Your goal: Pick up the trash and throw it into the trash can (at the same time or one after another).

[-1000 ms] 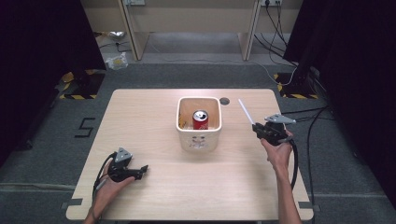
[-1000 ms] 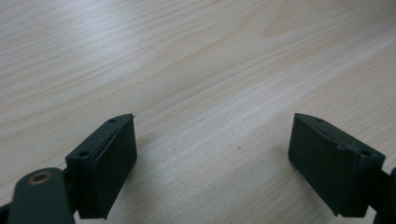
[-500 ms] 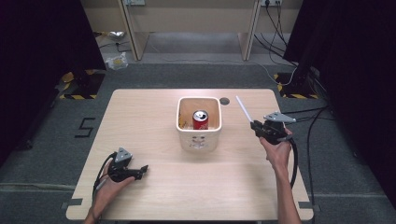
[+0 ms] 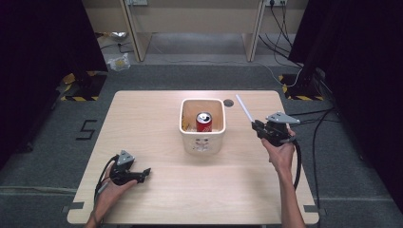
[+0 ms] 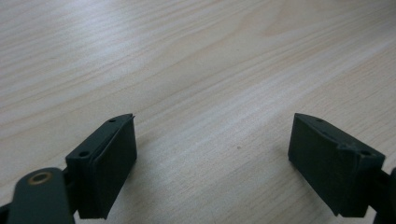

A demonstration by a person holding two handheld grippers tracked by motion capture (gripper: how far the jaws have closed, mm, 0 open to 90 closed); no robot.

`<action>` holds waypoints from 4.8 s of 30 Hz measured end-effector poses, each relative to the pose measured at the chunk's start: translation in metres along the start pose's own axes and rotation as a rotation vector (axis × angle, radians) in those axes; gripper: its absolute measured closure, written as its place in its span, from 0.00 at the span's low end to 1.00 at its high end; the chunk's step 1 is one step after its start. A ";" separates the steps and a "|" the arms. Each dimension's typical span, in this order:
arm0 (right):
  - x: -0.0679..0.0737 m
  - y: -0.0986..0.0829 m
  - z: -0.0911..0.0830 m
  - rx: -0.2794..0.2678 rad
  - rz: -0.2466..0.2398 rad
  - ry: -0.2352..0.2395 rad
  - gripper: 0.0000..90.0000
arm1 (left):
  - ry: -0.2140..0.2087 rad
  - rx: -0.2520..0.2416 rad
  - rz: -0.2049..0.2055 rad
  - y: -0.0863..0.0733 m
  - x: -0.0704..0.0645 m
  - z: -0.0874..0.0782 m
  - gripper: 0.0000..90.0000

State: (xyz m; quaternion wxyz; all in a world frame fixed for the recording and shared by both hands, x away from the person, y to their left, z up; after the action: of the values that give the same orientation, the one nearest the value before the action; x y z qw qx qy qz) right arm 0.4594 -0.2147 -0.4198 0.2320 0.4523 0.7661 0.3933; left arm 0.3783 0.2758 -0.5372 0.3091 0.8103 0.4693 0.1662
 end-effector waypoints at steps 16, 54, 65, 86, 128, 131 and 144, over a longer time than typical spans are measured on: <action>0.015 0.018 -0.010 -0.042 -0.029 0.036 0.88 | 0.000 0.000 0.000 0.000 0.000 0.000 0.16; 0.072 0.104 0.017 -0.072 -0.092 0.190 0.88 | -0.001 0.000 0.000 0.000 0.000 0.000 0.16; 0.083 0.115 0.036 -0.054 -0.089 0.209 0.88 | 0.000 -0.001 0.000 0.000 0.000 0.000 0.16; 0.092 0.115 0.077 -0.014 -0.028 0.237 0.88 | -0.003 0.001 0.000 0.000 0.000 0.000 0.16; 0.087 0.106 0.099 0.097 -0.002 0.235 0.87 | -0.003 0.001 0.001 0.000 0.000 0.000 0.16; 0.087 0.106 0.098 0.103 0.000 0.236 0.87 | -0.003 0.000 0.001 0.000 0.000 0.000 0.16; 0.085 0.105 0.096 0.128 0.019 0.246 0.87 | -0.003 0.001 0.001 0.000 0.000 0.000 0.16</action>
State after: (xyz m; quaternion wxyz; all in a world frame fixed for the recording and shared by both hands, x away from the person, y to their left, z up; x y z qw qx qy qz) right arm 0.5405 -0.0726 -0.3903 0.1032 0.4218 0.8079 0.3983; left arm 0.3784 0.2762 -0.5371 0.3090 0.8111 0.4684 0.1650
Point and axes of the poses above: each handheld gripper's, and its own axes: z roughly forward along the jaws, y roughly out of its top, x roughly to its left, the point moved 2 cm from there along z, roughly forward along the jaws, and after that the axes turned 7 degrees about x, right-handed, at the moved point
